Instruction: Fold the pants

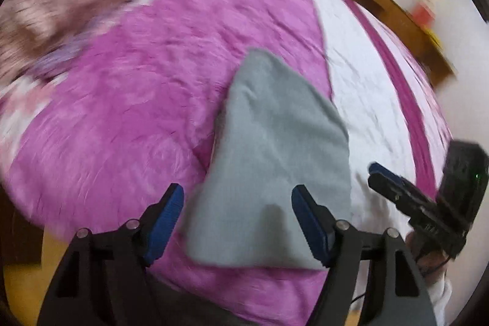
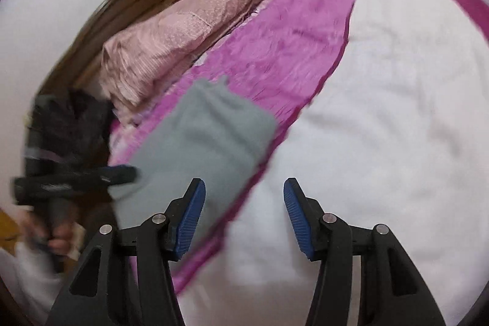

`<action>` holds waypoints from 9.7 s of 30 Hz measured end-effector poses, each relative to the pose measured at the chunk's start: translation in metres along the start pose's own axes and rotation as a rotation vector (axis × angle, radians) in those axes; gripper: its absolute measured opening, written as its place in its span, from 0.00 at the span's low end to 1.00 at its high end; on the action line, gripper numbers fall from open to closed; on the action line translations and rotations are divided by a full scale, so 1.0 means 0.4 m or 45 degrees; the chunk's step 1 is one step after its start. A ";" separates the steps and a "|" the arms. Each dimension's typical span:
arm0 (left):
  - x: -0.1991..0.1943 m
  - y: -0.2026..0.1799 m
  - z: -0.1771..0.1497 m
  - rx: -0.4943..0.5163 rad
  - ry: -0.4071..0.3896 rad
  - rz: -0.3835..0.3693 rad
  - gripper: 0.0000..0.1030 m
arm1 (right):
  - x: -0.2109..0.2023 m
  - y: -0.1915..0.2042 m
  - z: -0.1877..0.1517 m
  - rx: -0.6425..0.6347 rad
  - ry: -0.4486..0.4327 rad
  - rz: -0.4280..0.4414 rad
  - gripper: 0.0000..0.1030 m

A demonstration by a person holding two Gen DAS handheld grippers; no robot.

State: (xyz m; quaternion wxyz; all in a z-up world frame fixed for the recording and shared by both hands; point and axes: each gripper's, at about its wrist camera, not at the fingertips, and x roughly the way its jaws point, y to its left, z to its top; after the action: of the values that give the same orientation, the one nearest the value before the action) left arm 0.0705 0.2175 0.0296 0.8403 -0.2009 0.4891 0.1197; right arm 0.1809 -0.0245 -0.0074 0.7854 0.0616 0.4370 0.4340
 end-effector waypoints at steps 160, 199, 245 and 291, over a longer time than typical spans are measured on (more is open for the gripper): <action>-0.053 -0.165 -0.046 0.083 -0.337 0.285 0.25 | 0.107 0.050 0.138 -0.284 -0.195 0.522 0.14; 0.224 0.005 0.061 0.143 0.309 -0.452 0.93 | 0.120 0.012 -0.098 0.644 -0.102 0.369 0.64; 0.479 -0.981 0.151 0.420 0.007 -0.493 0.39 | -0.296 -0.779 0.162 0.446 -0.189 -0.158 0.18; 0.491 -1.008 0.016 0.659 -0.248 -0.265 0.00 | -0.307 -0.670 0.039 0.268 -0.239 -0.447 0.00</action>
State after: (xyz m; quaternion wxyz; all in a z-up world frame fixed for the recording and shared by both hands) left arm 0.3326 -0.1378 -0.0494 0.9143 -0.0165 0.3973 -0.0772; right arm 0.3312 -0.2755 -0.0479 0.8753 0.1065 0.4089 0.2350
